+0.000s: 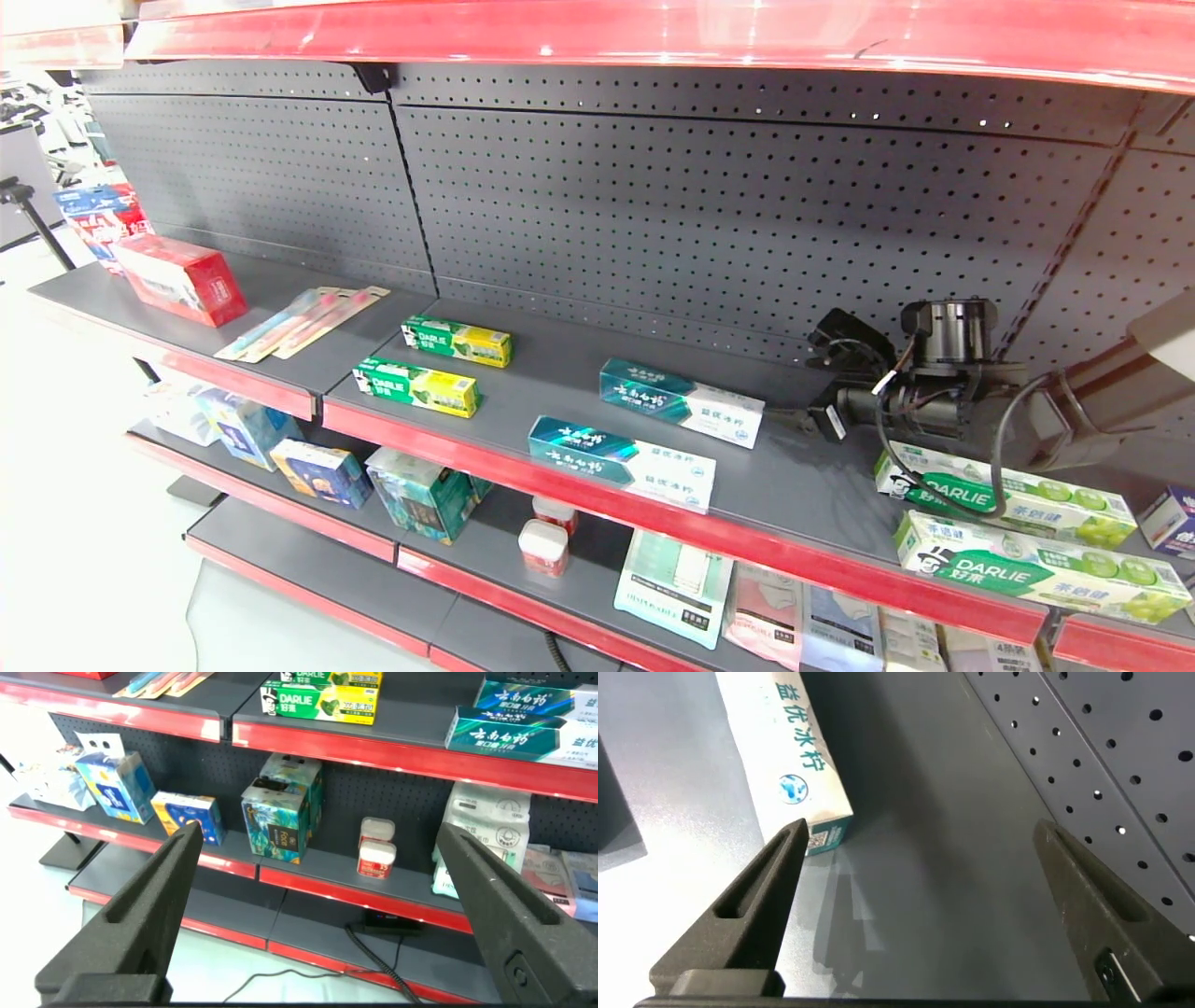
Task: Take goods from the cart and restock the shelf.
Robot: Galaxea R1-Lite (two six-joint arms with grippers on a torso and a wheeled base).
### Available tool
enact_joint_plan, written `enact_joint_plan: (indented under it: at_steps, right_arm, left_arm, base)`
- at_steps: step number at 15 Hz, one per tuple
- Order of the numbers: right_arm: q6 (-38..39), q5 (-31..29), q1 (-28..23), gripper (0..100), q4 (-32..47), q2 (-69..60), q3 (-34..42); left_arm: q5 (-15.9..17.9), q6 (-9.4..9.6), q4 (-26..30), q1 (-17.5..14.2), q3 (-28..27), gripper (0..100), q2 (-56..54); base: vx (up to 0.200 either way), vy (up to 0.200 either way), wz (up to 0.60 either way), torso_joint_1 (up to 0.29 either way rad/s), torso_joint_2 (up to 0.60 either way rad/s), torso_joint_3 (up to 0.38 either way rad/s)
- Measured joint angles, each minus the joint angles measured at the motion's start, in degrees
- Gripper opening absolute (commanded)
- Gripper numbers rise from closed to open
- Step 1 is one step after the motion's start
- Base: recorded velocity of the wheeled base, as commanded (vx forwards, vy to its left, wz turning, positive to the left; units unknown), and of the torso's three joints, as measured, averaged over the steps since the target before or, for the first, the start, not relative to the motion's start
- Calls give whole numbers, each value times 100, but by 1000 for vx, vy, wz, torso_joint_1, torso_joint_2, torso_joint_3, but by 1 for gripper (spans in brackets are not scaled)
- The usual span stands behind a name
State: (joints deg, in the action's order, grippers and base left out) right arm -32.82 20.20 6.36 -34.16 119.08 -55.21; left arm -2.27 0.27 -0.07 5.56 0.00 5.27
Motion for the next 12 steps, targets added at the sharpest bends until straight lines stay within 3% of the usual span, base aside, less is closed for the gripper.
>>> enact_joint_plan:
  at_steps: [8,12]
  right_arm:
    - [173,0,5,100,0,-128,69]
    - [547,-173,-240,100,9,-739,602]
  left_arm:
    - [0,0,0,0,0,100,0]
    - [2,0,0,-2,0,100,0]
  base:
    - [0,0,0,0,0,0]
    - [0,0,0,0,0,0]
